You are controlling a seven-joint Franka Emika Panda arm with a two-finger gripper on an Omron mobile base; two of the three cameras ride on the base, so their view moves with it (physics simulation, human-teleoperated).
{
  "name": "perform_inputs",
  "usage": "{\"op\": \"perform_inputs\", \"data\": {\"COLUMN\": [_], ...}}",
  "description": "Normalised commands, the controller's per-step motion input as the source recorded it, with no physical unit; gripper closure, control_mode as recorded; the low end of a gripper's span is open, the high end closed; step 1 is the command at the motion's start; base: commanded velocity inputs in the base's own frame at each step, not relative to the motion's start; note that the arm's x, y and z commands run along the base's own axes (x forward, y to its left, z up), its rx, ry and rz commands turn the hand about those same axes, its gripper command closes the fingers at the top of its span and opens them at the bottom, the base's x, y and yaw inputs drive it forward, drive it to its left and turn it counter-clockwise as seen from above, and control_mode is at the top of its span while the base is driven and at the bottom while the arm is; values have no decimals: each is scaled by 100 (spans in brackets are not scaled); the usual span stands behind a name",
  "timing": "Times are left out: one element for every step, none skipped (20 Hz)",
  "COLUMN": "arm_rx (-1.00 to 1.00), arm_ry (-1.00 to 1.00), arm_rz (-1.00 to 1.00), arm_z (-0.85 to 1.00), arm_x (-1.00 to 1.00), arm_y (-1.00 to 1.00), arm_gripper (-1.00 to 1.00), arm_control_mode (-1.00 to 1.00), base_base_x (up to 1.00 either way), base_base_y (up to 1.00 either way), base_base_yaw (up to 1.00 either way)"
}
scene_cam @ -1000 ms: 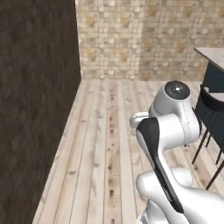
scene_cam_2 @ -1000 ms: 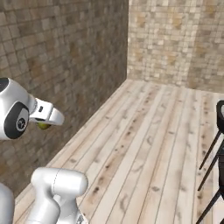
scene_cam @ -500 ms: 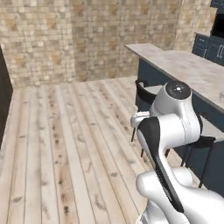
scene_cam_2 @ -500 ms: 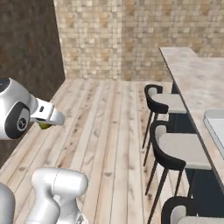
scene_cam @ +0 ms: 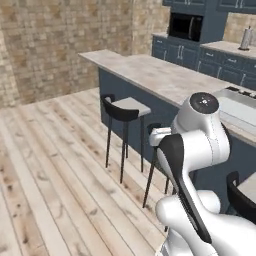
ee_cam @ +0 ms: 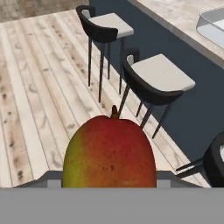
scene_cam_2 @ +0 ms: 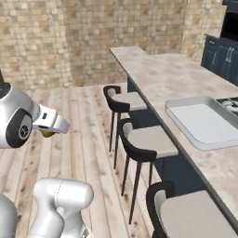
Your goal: Pick the mango and pear from the fridge and place them inside the tupperware on the counter.
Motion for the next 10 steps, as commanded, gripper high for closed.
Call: {"op": "perform_inputs", "data": {"arm_rx": [0, 0, 0, 0, 0, 0, 0, 0, 0, 0], "arm_ry": [0, 0, 0, 0, 0, 0, 0, 0, 0, 0], "arm_rz": [0, 0, 0, 0, 0, 0, 0, 0, 0, 0], "arm_z": [0, 0, 0, 0, 0, 0, 0, 0, 0, 0], "arm_x": [0, 0, 0, 0, 0, 0, 0, 0, 0, 0], "arm_y": [0, 0, 0, 0, 0, 0, 0, 0, 0, 0], "arm_gripper": [100, 100, 100, 100, 100, 100, 100, 100, 100, 100], "arm_control_mode": [100, 100, 100, 100, 100, 100, 100, 100, 100, 100], "base_base_x": [51, 59, 64, 71, 73, 77, 78, 78, 79, 80], "base_base_y": [0, 1, 4, 8, 10, 14, 15, 15, 18, 22], "base_base_yaw": [-57, -57, -58, -58, -58, -58, -58, -57, -57, -57]}}
